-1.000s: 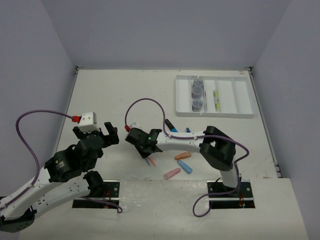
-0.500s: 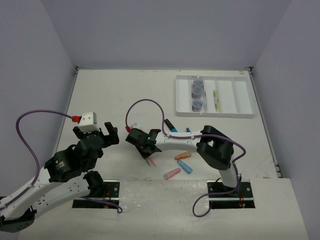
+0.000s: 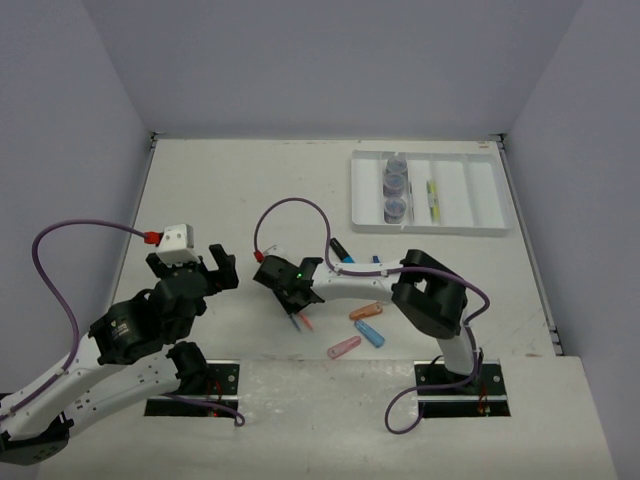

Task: Sort the stationery into containers
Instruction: Pick up the pen from the center of the board, then close the pen cap on the pen.

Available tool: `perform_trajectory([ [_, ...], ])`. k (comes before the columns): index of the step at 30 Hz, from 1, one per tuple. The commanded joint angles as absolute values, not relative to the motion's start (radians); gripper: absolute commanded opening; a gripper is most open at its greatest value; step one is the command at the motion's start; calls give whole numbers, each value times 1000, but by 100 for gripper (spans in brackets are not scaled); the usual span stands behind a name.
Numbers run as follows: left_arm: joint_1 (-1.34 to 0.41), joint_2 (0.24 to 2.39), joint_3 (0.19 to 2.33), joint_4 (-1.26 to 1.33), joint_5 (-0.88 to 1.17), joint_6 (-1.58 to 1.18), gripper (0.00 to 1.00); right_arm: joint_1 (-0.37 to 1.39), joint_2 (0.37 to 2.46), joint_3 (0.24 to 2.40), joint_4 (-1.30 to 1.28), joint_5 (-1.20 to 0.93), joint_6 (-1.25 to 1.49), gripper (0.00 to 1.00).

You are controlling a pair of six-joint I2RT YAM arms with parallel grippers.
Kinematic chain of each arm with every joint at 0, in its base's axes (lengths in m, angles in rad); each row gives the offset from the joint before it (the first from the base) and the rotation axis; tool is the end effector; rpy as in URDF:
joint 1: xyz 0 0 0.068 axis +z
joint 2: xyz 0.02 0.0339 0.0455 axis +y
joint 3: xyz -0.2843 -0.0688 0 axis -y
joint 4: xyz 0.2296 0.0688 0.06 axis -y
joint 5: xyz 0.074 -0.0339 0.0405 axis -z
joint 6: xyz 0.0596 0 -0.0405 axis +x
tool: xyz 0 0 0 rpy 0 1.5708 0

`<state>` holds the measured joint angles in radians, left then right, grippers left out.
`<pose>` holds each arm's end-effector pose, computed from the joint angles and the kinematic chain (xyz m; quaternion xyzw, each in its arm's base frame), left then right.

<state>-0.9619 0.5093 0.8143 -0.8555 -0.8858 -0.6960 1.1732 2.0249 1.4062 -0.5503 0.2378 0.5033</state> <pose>0.0767 -0.0294 0.3199 -0.1029 0.8093 -0.0726 0.5738 0.1748 0.3801 0.1633 -0.2975 0.9267 0.0696 0.2189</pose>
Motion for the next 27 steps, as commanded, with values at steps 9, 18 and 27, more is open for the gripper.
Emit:
perform_trajectory([
  [9,-955,547,862,-818,-835,-650,100,1156,1680,1348,-621,350,499,0],
  [18,-978,868,910,-857,-315,-573,100,973,1238,1077,-710,433,531,0],
  [27,-1443,1117,857,-903,-347,-758,96,894,934,941,-750,422,515,0],
])
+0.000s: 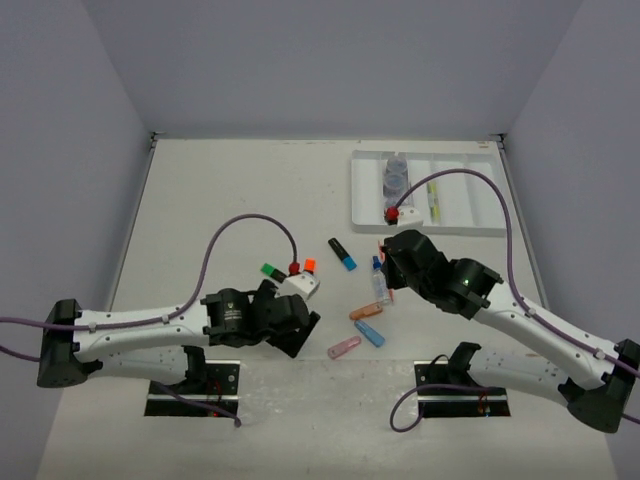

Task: Sort the stationery into containers
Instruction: Close the pen cap on the pen.

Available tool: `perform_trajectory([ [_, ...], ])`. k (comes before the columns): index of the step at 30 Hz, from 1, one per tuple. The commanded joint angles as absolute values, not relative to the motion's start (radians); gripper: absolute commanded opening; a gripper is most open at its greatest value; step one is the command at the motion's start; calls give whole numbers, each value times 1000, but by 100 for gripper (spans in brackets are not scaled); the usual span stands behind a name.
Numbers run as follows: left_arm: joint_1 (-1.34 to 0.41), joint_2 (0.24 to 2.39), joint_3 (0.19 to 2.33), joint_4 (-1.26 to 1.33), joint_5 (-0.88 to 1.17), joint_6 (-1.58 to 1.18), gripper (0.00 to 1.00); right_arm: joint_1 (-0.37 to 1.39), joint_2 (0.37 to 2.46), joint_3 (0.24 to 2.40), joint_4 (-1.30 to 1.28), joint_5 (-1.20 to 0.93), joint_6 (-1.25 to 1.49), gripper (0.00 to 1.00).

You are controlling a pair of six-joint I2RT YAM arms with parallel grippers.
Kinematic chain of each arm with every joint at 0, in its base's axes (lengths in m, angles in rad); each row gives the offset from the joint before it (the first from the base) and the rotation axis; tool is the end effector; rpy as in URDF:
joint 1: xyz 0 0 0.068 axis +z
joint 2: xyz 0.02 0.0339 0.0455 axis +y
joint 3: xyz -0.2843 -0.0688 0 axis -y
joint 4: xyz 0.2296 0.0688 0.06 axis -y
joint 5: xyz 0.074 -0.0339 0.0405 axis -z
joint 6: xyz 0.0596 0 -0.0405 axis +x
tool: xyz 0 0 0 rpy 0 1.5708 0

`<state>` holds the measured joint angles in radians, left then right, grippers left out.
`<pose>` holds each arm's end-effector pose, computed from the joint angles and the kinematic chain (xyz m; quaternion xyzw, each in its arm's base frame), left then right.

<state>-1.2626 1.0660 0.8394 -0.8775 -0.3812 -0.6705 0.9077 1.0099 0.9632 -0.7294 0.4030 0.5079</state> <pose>0.0751 -0.1628 0.2537 0.2368 0.9265 -0.0821 0.2807 0.1371 0.1376 0.3132 -0.1035 0.9008 0.1063 0.4081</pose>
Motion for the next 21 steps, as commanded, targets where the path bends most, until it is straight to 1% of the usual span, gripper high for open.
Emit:
perform_trajectory([
  [1,-1469,1142,857,-890,-346,-761,96,894,915,932,-749,415,514,0],
  [2,-1492,1194,856,-877,-340,-759,94,894,904,928,-749,409,514,0],
  [5,-1558,1310,868,-848,-353,-755,87,894,887,917,-750,392,512,0],
  [6,-1567,1356,873,-846,-361,-755,82,894,884,914,-750,386,509,0],
  [7,-1572,1394,880,-844,-372,-754,76,894,879,911,-750,381,506,0],
  [9,-1572,1433,884,-843,-398,-762,73,893,867,905,-749,375,503,0],
  [10,-1572,1437,882,-841,-411,-767,70,894,860,900,-750,372,501,0],
  [12,-1570,1431,869,-825,-431,-765,58,893,843,893,-749,368,495,0],
  [15,-1539,1419,852,-802,-434,-752,50,894,822,885,-749,365,495,0],
  [17,-1511,1416,827,-762,-422,-737,40,894,821,885,-750,365,495,0],
  [18,-1501,1416,818,-744,-414,-724,38,894,821,885,-750,365,495,0],
  [21,-1484,1420,803,-699,-389,-691,38,894,825,885,-750,364,494,0],
])
